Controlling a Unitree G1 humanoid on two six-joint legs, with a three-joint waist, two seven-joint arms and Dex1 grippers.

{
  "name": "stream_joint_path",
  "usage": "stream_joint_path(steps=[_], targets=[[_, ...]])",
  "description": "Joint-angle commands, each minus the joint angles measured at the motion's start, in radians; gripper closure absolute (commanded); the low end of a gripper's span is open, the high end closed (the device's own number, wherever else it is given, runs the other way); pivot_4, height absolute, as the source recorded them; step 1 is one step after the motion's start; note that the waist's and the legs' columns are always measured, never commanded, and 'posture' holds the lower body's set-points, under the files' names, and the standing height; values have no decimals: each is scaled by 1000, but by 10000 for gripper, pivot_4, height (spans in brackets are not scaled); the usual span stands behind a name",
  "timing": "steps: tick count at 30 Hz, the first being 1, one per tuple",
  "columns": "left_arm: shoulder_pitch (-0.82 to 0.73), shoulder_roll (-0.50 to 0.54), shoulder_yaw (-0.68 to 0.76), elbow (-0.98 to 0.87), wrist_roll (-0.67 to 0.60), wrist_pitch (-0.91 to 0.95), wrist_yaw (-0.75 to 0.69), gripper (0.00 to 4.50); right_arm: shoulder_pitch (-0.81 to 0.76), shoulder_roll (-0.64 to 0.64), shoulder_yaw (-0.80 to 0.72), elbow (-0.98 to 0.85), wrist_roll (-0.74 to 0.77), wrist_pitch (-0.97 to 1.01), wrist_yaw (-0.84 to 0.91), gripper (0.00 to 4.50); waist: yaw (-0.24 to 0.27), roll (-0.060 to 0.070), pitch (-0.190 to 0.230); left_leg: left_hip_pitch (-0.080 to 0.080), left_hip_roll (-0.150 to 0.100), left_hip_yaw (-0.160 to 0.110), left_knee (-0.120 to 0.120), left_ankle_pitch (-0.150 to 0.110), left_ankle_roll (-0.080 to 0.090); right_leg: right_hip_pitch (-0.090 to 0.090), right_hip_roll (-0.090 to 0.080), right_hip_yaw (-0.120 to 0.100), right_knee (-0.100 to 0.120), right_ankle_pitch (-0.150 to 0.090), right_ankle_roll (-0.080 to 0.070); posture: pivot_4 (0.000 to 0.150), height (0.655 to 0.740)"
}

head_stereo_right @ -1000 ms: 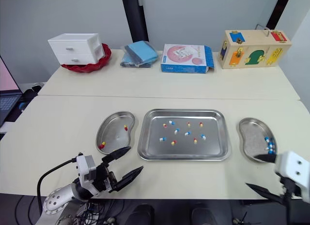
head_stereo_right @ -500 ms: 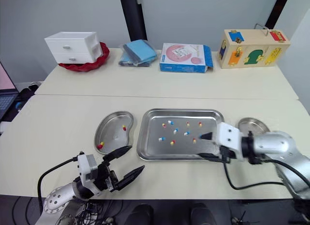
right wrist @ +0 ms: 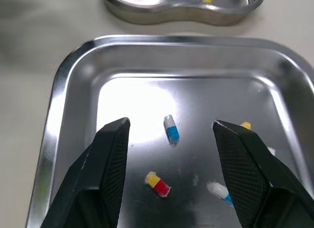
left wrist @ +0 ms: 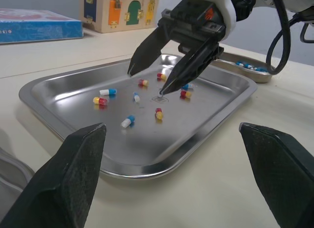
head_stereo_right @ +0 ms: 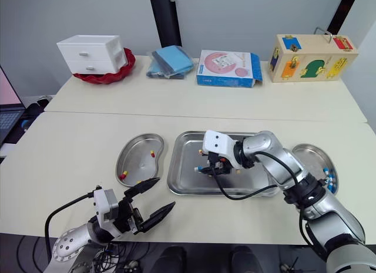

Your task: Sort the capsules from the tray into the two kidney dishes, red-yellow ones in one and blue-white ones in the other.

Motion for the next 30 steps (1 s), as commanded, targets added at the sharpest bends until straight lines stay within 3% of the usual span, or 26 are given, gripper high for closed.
stream_joint_path(steps=[1, 12, 24, 30], targets=[[12, 1, -1, -17, 2, -27, 2, 0, -52, 52, 21, 67, -37, -47, 15, 15956, -3, 0, 0, -1, 0, 0, 0, 0, 0, -1, 0, 0, 0, 0, 0, 1500, 7400], [38, -1, 0, -11, 10, -55, 6, 0, -99, 166, 66, 313, -152, -207, 38, 15956, -8, 1, 0, -2, 0, 0, 0, 0, 0, -3, 0, 0, 1, 0, 0, 1500, 7400], [44, 6, 6, 8, 11, -75, -1, 0, -102, 180, 62, 370, -212, -304, 91, 44758, -14, 1, 0, -2, 0, 0, 0, 0, 0, -3, 0, 0, 1, 0, 0, 1500, 7400], [27, 24, 7, 24, 2, -56, -13, 0, -98, 181, 27, 318, -201, -300, 99, 44758, -14, 1, 0, -2, 0, 0, 0, 0, 0, -3, 0, 0, 1, 0, 0, 1500, 7400]])
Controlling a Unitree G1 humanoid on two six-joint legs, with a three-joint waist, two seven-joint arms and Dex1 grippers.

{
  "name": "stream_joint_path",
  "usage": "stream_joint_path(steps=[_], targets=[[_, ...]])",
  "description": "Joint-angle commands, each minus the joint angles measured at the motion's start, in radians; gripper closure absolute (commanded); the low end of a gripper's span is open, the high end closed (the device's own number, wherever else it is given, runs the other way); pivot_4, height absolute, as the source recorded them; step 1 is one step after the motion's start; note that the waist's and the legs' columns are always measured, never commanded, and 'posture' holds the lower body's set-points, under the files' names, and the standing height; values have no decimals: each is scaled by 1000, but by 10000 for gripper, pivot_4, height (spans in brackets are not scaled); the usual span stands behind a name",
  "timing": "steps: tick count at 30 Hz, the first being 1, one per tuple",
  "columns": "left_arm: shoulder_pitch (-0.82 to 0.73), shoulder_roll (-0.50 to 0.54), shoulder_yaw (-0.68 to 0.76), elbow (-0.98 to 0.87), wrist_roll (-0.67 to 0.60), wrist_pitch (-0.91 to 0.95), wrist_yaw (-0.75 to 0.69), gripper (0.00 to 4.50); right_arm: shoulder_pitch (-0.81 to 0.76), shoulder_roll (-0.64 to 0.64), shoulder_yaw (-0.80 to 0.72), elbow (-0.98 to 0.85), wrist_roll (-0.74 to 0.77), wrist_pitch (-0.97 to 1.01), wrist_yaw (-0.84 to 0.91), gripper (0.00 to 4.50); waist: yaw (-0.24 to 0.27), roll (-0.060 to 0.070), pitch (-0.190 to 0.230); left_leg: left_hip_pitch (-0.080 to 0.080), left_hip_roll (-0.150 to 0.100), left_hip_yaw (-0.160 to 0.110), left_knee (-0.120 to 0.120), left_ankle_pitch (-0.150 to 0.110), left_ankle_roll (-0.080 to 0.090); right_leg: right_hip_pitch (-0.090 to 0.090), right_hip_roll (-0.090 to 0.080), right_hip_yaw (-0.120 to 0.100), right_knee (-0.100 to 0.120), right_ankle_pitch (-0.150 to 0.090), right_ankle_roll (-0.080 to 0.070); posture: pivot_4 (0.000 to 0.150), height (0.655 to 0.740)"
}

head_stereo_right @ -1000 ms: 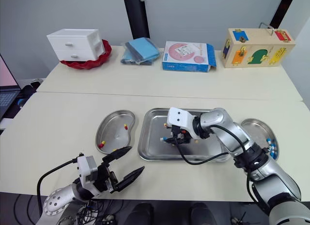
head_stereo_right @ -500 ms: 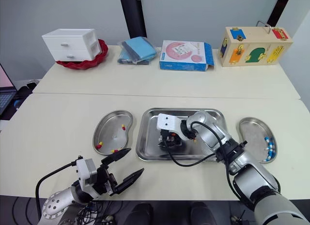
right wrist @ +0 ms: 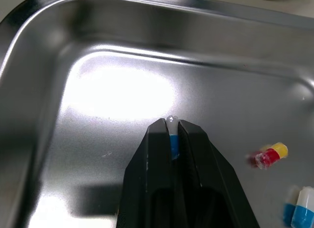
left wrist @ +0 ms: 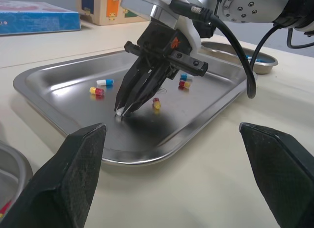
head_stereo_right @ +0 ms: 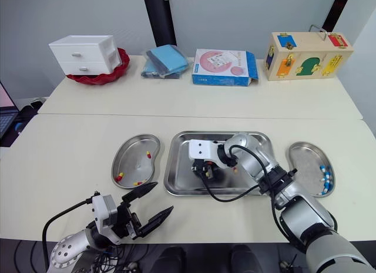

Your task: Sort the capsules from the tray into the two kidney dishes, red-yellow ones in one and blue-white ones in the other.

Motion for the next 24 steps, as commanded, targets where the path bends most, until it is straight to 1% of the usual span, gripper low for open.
stream_joint_path(steps=[1, 4, 7, 12, 15, 19, 21, 24], targets=[[-13, 24, 8, -8, -20, -2, -23, 0, 10, -14, -44, -80, 17, 7, 16, 44758, 0, 0, 0, 0, 0, 0, 0, 0, 0, 0, 0, 0, 0, 0, 0, 1500, 7400], [-23, 33, 6, 0, -49, 1, -56, 0, 57, -62, -88, -215, 38, 48, 21, 44758, 5, 0, 0, -1, 0, 0, 0, 0, 0, 0, 0, 0, -1, 0, 0, 1500, 7400], [-35, 49, -3, 11, -54, -21, -110, 0, 133, -133, -161, -419, 79, 139, 12, 44758, 11, 0, 0, -1, 0, 0, 0, 0, 0, 0, 0, 0, -1, 0, 0, 1500, 7400], [-67, 58, -19, 25, -81, -22, -182, 0, 312, -265, -350, -721, 161, 350, -48, 44758, 16, 0, 0, -1, 0, 0, 0, 0, 0, 0, 0, 0, -1, 0, 0, 1500, 7400], [-96, 64, -39, 46, -85, -38, -245, 0, 467, -342, -543, -888, 229, 499, -93, 44758, 25, 0, 0, -2, 0, -1, 0, 0, 0, 1, 0, -2, -2, 0, 0, 1500, 7400], [-128, 60, -55, 70, -99, -42, -299, 0, 624, -423, -762, -1012, 284, 629, -131, 44758, 19, 1, 0, -1, -1, 0, 0, 0, 0, 1, 0, 0, -1, 0, 0, 1500, 7400], [-143, 58, -62, 81, -106, -40, -324, 0, 698, -460, -859, -1034, 296, 654, -144, 44758, 13, 2, 0, -1, 0, 0, 0, 0, 0, 1, 0, 0, -1, 0, 0, 1500, 7400], [-158, 58, -71, 93, -112, -39, -357, 0, 781, -499, -958, -1038, 306, 658, -159, 44758, 14, 2, 0, -1, -1, 1, 0, 0, 0, 1, 0, 0, -1, 0, 0, 1500, 7400]])
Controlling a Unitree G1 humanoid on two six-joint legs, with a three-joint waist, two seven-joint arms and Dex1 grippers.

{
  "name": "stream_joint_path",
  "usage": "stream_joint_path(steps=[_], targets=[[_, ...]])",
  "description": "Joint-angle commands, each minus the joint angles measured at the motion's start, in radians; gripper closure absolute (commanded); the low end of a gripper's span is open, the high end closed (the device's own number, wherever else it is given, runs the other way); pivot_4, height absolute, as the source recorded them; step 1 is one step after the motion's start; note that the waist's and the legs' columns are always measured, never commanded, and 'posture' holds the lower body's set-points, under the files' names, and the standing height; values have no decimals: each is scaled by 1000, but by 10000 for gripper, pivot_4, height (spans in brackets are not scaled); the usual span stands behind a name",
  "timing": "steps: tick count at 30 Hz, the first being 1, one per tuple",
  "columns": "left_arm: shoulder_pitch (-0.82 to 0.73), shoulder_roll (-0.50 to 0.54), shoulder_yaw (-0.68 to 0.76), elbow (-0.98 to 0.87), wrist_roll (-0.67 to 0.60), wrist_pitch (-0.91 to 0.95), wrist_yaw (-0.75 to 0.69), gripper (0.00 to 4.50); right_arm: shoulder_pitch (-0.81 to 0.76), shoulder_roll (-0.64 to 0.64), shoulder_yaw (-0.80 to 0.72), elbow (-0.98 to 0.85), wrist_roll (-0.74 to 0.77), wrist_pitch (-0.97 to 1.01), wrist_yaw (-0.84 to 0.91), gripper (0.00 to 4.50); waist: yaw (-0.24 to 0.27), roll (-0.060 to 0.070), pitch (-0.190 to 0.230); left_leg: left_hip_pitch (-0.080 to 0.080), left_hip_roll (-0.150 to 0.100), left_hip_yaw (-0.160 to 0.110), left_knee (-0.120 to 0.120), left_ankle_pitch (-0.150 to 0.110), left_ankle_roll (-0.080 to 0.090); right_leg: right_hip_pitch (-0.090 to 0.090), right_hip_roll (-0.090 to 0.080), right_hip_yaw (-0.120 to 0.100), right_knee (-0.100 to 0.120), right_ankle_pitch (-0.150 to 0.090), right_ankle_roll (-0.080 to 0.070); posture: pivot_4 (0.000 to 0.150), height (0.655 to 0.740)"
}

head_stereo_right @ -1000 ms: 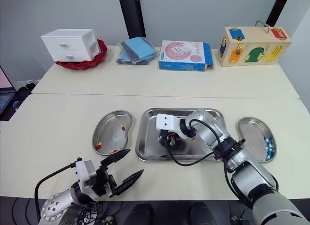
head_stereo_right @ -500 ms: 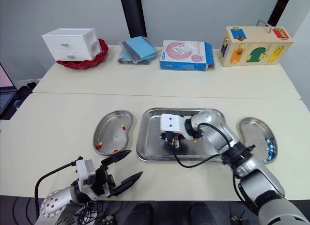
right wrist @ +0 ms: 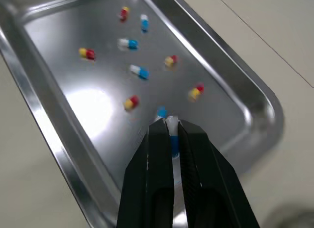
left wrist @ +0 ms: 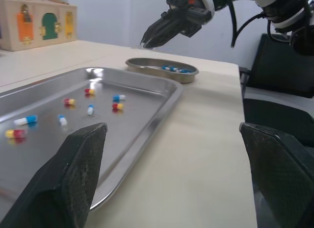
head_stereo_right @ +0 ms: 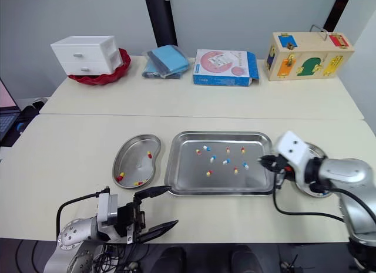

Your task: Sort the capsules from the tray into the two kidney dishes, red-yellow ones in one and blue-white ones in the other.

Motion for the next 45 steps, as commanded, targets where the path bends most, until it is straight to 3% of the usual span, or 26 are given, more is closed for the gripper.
stream_joint_path(steps=[1, 8, 18, 27, 33, 37, 42, 45], targets=[[-13, 3, -17, 7, -28, -19, -51, 0, 74, -41, -140, -25, 13, -5, -24, 44758, 2, 0, 0, 0, 0, 0, 0, 0, 0, 0, 0, 0, 0, 0, 0, 1500, 7400], [-69, -17, -28, 44, -40, -24, -107, 0, 237, -59, -267, 30, -37, -42, -113, 44758, 4, 0, 0, 0, 0, 0, 0, 0, 0, 1, 0, 0, 0, 0, 0, 1500, 7400], [-89, -37, -40, 53, -41, -36, -124, 0, 265, -54, -268, 86, -44, -47, -212, 44758, 3, 1, 0, 1, 0, 0, 0, 0, 0, 1, 0, 0, 0, 0, 0, 1500, 7400], [-87, -45, -43, 43, -42, -37, -118, 0, 284, -66, -270, 101, -44, -68, -232, 20268, 3, 1, -1, 1, 0, 0, 0, 0, 0, 2, 0, 0, 0, 0, 0, 1500, 7400], [-70, -35, 6, 16, -38, -3, -26, 0, 300, -61, -295, 102, -39, -128, -224, 1238, 3, 1, -1, 1, 0, 0, 1, 0, 0, 2, 0, 0, 0, 0, 0, 1500, 7400], [-38, 11, 87, -24, -14, 66, 109, 0, 315, -29, -319, 89, 14, -222, -181, 171, 2, 1, -1, 1, 0, 0, 1, 0, 0, 2, 0, 0, 0, 0, 0, 1500, 7400], [32, 150, 196, -56, 43, 221, 250, 0, 350, 40, -337, 47, 105, -335, -137, 171, 3, 1, -1, 1, 0, 0, 0, 0, 0, 2, 0, 0, 0, 0, 0, 1500, 7400], [75, 221, 345, 11, 21, 289, 298, 0, 427, 103, -348, 15, 140, -464, -97, 171, 3, 1, -1, 1, 0, 0, 0, 0, 0, 2, 0, 0, 0, 0, 0, 1500, 7400]])
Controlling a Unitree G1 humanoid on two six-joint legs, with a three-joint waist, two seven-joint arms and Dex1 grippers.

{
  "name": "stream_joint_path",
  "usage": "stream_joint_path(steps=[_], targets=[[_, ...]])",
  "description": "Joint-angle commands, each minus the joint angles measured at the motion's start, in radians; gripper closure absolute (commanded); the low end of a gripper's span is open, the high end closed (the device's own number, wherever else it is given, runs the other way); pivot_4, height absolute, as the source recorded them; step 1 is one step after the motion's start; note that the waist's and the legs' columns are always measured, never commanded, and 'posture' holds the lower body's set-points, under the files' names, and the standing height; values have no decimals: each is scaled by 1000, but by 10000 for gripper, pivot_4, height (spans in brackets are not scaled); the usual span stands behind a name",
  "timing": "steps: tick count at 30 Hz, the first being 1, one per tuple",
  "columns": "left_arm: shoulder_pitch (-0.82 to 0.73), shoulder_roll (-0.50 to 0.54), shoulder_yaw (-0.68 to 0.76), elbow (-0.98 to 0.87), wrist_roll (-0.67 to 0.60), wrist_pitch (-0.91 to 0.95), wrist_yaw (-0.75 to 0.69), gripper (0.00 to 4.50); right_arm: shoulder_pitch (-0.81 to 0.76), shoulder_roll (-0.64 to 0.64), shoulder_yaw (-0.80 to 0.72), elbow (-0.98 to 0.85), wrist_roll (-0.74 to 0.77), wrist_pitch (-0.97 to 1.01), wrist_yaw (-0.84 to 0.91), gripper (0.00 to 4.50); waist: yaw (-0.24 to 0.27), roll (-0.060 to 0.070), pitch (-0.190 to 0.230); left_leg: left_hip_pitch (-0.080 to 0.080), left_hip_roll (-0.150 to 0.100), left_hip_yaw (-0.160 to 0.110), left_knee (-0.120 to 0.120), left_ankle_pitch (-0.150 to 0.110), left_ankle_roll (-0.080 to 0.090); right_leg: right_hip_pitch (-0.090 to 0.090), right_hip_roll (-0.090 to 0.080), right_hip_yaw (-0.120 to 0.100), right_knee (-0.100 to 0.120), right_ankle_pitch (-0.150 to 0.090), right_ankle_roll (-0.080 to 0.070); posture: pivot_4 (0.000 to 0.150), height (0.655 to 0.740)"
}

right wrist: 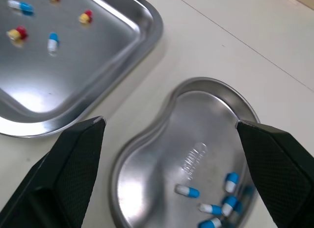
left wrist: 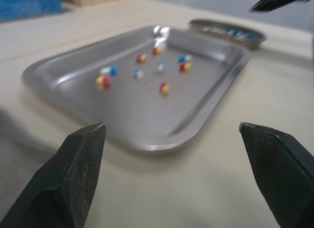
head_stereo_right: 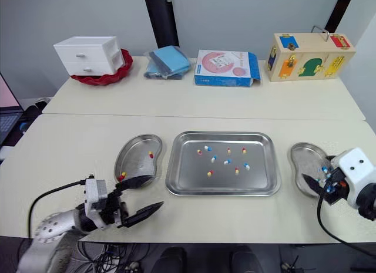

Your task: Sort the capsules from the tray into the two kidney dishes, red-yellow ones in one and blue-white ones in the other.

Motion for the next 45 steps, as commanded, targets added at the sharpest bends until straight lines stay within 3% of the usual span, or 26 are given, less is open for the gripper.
stream_joint_path(steps=[1, 10, 21, 27, 34, 45], targets=[[35, 50, 175, 56, -41, 68, 49, 0, 82, 54, -53, -56, 35, -158, 44, 171, 0, 0, 0, 0, 0, 0, 0, 0, 0, 0, 0, 0, 0, 0, 0, 1500, 7400], [128, 75, 321, 261, 29, 55, 69, 0, 314, 95, -159, 111, 55, -415, 166, 171, 0, -3, -2, 1, 0, 1, 0, 0, 0, 1, -1, 0, 0, 0, 0, 1500, 7400], [201, 53, 331, 268, 23, 41, 14, 0, 318, -55, -248, 452, 59, -546, 289, 171, -1, -4, -2, 12, 1, 5, -3, 0, 0, 9, -1, 3, -1, -2, -2, 1500, 7400], [208, 40, 318, 258, 30, 35, 9, 0, 313, -87, -239, 510, 54, -584, 310, 171, -1, -4, -2, 13, 1, 5, -3, 0, 0, 11, -1, 3, -1, -2, -1, 1500, 7400], [220, 24, 313, 263, 35, 22, 10, 0, 342, -26, -187, 395, 69, -579, 282, 171, -1, -3, -2, 14, 1, 5, -3, 0, 0, 11, -1, 3, -1, -2, -1, 1500, 7400], [236, 11, 303, 201, 28, 43, 27, 0, 265, 145, 160, 21, 56, -512, 91, 171, 0, -2, -3, 14, 1, 5, -3, 0, -1, 11, -1, 3, -1, -2, -1, 1500, 7400]])
